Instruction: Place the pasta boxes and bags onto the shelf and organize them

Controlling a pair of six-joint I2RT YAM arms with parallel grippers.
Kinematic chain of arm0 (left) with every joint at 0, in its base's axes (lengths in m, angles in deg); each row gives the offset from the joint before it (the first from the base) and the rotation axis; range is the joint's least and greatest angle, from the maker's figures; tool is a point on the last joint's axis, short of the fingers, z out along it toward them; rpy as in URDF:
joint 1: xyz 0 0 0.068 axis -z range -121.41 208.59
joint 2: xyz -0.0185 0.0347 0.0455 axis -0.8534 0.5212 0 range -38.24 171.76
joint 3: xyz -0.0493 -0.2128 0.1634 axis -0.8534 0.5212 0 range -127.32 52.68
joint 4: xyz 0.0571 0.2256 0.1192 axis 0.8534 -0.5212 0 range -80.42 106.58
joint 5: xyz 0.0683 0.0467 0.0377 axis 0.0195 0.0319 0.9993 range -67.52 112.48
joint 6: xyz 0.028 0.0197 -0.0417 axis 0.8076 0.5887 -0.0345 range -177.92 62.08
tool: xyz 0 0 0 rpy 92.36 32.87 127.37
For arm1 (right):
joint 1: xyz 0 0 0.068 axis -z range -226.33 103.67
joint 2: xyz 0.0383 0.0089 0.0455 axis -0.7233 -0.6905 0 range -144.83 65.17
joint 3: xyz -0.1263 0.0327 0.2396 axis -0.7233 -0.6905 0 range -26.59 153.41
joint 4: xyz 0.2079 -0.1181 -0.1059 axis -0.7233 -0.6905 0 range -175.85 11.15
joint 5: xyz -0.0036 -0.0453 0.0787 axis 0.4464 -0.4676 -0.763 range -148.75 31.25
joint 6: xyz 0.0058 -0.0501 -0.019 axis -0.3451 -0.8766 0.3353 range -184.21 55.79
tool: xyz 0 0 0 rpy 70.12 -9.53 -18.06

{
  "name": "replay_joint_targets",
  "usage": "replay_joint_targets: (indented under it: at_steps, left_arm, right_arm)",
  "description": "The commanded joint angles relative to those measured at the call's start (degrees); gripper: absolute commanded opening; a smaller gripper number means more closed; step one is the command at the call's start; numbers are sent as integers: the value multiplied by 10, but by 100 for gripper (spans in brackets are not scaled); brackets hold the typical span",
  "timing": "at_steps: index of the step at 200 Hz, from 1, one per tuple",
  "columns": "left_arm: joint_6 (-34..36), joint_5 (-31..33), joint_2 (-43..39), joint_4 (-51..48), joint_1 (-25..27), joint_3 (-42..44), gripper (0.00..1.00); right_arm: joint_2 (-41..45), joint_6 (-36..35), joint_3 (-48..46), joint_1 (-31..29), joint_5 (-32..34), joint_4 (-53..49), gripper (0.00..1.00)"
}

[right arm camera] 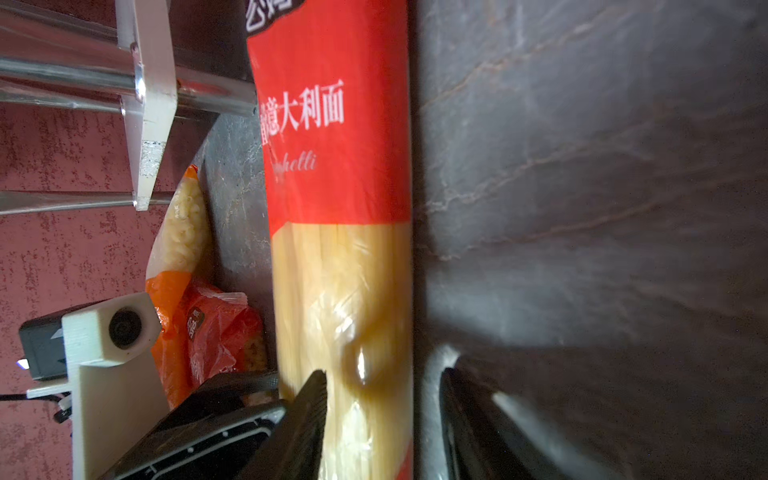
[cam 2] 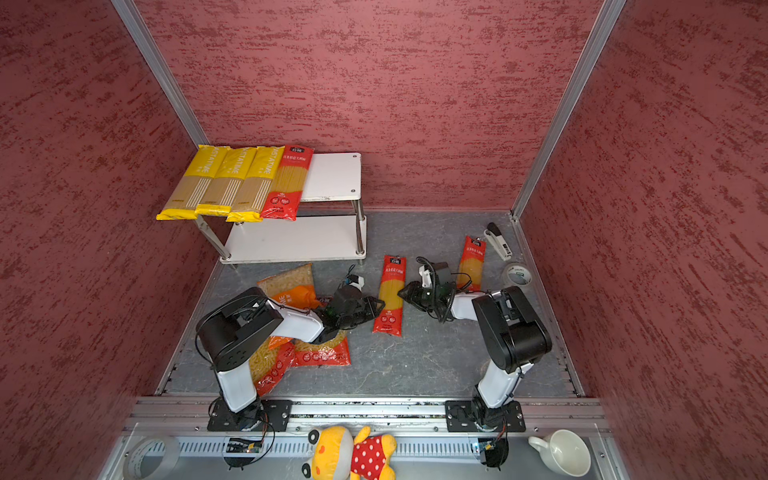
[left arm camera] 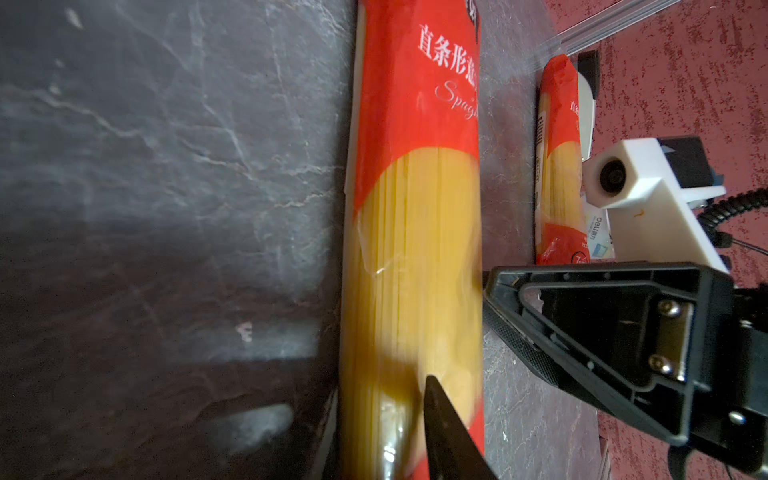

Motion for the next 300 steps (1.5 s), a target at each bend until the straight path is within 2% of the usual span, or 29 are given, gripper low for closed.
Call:
replay_joint_targets:
  at_steps: [1, 22, 56, 82, 108, 163, 219, 300]
  left_arm:
    - [-1, -5, 19, -6, -2, -1, 36]
    - [-4, -10, 28, -2, -2, -2, 34]
    - [-3, -12, 30, 0, -3, -2, 25]
    - [-4, -11, 29, 1, -4, -1, 19]
    - [-7, -15, 26, 9, -5, 0, 19]
    - [-8, -15, -21, 19, -12, 17, 25]
    - [0, -3, -92, 0, -20, 33, 32]
    - [31, 20, -212, -11, -19, 58, 37]
  right_arm:
    - [-38, -4, 0, 0, -8, -6, 48]
    - [-60, 6, -7, -8, -26, 42, 48]
    - [-92, 34, -14, -22, -74, 131, 46]
    - [-94, 45, -28, -25, -108, 179, 37]
    - [-82, 39, -40, -25, -116, 191, 27]
    - [-54, 79, -67, -25, -89, 274, 14]
    - [20, 94, -93, -25, -21, 357, 0]
    - [175, 44, -109, -24, 71, 362, 0]
